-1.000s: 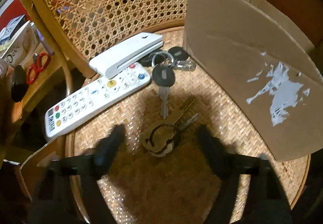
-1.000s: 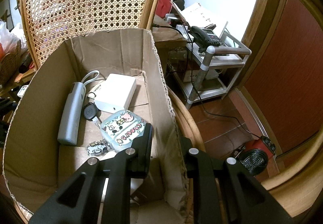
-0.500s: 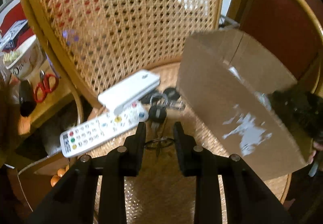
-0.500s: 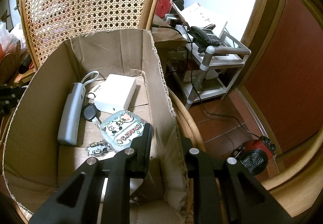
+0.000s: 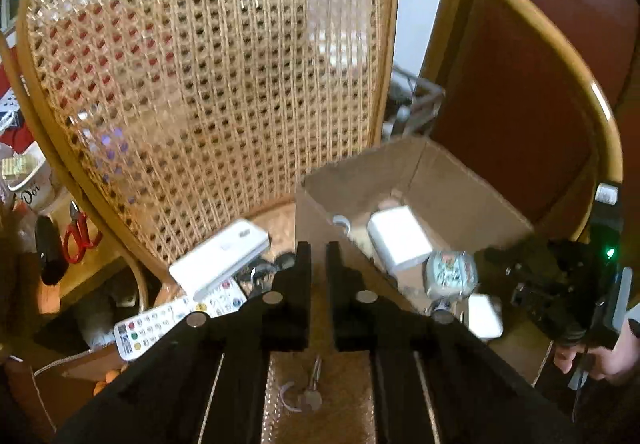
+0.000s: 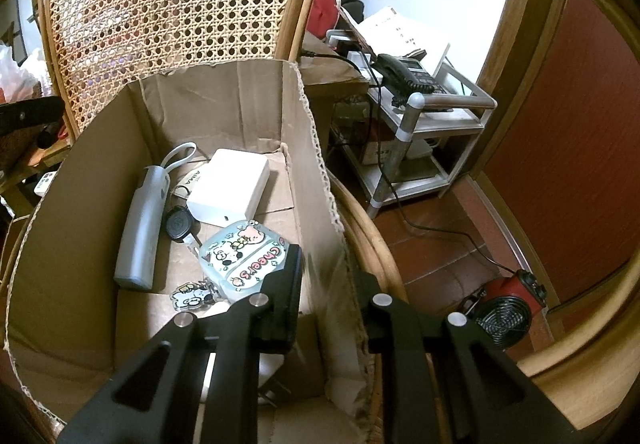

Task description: Organize rigid objects

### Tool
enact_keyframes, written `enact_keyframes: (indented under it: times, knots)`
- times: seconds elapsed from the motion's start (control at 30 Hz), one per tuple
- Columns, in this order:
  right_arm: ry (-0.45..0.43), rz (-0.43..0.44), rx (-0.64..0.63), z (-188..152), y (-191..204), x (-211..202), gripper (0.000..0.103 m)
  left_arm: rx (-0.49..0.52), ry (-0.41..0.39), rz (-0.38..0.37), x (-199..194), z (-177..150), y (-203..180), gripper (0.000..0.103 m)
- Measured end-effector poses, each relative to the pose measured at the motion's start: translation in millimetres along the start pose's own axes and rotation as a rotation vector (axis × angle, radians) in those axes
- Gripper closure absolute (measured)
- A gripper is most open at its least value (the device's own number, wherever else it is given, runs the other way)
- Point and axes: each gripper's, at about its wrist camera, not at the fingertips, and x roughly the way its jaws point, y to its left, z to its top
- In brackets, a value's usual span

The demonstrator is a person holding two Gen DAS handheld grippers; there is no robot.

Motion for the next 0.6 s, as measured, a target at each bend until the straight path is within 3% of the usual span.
enact_keyframes:
  times: [0.03, 0.1, 0.17, 0.2, 0.27, 0.37, 0.43, 0.5, 0.53, 0.6]
  knots:
    - [0.000, 0.001, -0.001, 0, 0, 0, 0.084, 0.002, 0.019, 0.037, 6, -3, 2, 0.085]
    - [0.003, 0.003, -0.005, 0, 0, -1, 0.084, 0.005, 0.109, 0.092, 24, -13, 6, 0.061]
    - [0.005, 0.003, -0.005, 0, 0, -1, 0.084, 0.032, 0.198, 0.120, 42, -31, 5, 0.049]
    - [0.007, 0.003, -0.006, 0, 1, -1, 0.084, 0.044, 0.220, 0.127, 47, -38, 3, 0.044]
    - [0.010, 0.002, -0.006, 1, 1, 0, 0.083, 0.070, 0.270, 0.111, 54, -54, -2, 0.044]
    - [0.010, 0.001, -0.005, 1, 1, 0, 0.083, 0.074, 0.293, 0.121, 58, -66, -2, 0.044]
    - [0.010, 0.001, -0.005, 1, 1, 1, 0.083, 0.025, 0.321, 0.130, 64, -72, 5, 0.040]
    - [0.009, 0.002, -0.005, 1, 0, 1, 0.083, -0.056, 0.317, 0.126, 65, -77, 14, 0.009]
    - [0.009, 0.003, -0.005, 1, 0, 1, 0.083, -0.064, 0.329, 0.137, 68, -80, 16, 0.000]
    - [0.009, 0.003, -0.005, 1, -1, 1, 0.083, -0.069, 0.301, 0.128, 67, -82, 17, 0.000]
